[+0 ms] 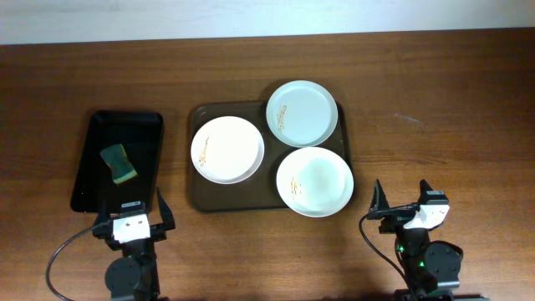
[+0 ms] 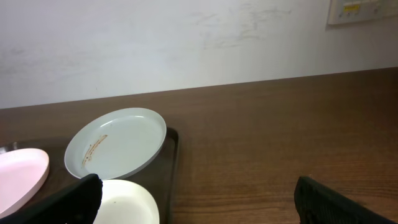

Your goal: Clean dirty plates on tray and stack at the side

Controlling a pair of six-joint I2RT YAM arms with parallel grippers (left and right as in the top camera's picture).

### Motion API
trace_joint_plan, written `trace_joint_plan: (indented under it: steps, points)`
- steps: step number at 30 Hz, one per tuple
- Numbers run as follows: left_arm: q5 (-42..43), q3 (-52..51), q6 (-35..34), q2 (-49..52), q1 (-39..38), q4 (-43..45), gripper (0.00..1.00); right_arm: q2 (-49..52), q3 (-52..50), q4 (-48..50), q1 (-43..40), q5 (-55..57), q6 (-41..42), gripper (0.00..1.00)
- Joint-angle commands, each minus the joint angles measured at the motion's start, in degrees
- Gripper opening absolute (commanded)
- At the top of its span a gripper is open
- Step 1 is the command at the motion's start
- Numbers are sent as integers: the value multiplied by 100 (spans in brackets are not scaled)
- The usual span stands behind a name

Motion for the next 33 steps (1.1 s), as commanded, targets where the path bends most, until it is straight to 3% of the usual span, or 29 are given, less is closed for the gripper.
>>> trace_joint_plan:
  steps: [1, 26, 28, 33]
  points:
    - [-103, -13, 92, -50, -15, -9, 99, -22, -35, -26, 28, 85, 0, 98]
    - [-114, -13, 101, -50, -15, -7, 99, -22, -35, -26, 28, 68, 4, 98]
    - [-422, -13, 428, -50, -15, 28, 99, -22, -35, -26, 28, 66, 4, 98]
    - [-494, -13, 435, -50, -15, 57, 99, -22, -35, 129, 28, -363, 92, 98]
